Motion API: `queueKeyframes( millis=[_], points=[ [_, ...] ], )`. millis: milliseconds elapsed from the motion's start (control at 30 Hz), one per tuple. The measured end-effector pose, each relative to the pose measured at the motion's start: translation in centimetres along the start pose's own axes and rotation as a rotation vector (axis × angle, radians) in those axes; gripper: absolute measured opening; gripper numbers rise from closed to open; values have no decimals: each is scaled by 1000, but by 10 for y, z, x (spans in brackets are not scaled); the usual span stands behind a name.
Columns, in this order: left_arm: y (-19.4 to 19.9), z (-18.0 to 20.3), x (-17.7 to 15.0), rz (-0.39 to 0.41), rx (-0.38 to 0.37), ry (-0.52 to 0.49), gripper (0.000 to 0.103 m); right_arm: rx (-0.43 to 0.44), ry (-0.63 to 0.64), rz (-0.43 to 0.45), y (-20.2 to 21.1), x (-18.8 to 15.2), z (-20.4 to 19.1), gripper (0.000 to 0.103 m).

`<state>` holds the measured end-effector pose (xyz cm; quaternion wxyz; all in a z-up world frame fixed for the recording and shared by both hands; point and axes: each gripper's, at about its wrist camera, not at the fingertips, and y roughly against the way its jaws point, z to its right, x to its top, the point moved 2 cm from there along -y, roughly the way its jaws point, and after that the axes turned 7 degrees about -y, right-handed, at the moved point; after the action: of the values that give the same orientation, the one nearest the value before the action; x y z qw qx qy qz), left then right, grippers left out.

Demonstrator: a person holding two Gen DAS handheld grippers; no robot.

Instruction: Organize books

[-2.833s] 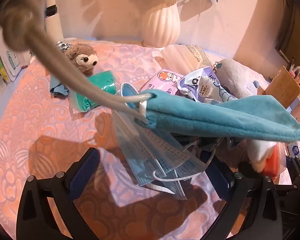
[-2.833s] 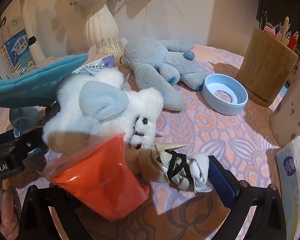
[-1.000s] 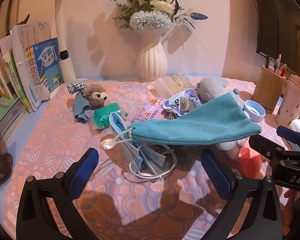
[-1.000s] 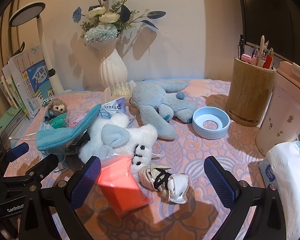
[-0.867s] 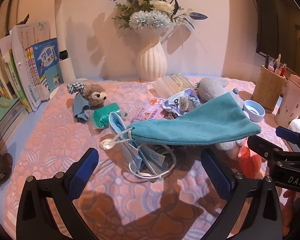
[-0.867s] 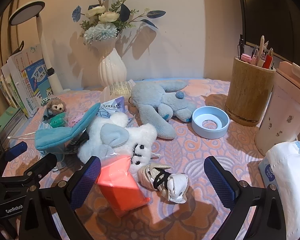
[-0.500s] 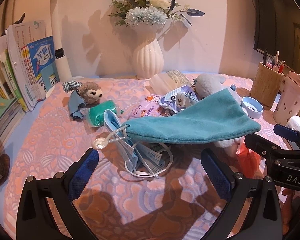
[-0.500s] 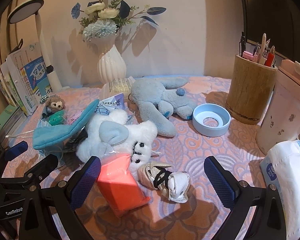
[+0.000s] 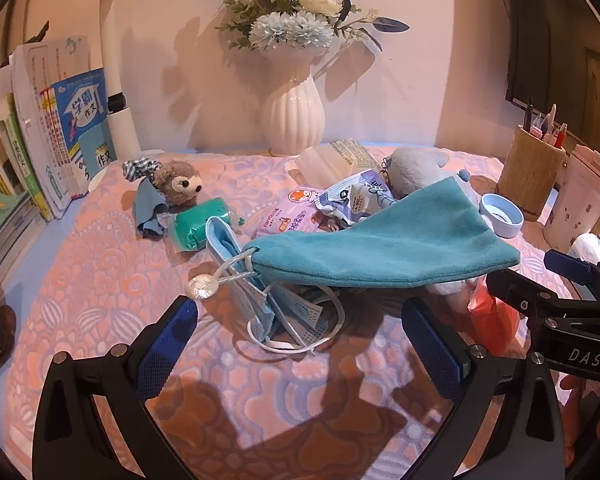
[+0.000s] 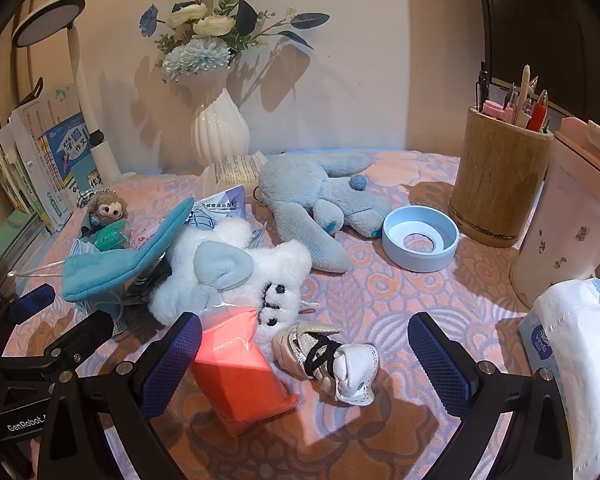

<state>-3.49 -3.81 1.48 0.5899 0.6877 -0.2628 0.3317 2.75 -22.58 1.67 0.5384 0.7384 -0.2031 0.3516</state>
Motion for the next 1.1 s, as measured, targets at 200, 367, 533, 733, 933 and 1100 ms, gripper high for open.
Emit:
queueKeyframes(
  millis=[200, 367, 533, 733, 933, 1100],
  points=[
    [-1, 0, 0, 0, 1, -1, 102, 2, 0, -2, 0, 0, 0, 103],
    [0, 0, 0, -2, -1, 0, 102, 2, 0, -5, -1, 0, 0, 103],
    [0, 0, 0, -3, -1, -1, 102, 2, 0, -5, -1, 0, 0, 103],
    [0, 0, -1, -5, 0, -2, 102, 2, -1, -5, -1, 0, 0, 103],
    [0, 0, -1, -4, 0, -2, 102, 1, -2, -6, -1, 0, -1, 103],
    [0, 1, 0, -4, 1, 0, 102, 0, -2, -6, -1, 0, -1, 103]
  ],
)
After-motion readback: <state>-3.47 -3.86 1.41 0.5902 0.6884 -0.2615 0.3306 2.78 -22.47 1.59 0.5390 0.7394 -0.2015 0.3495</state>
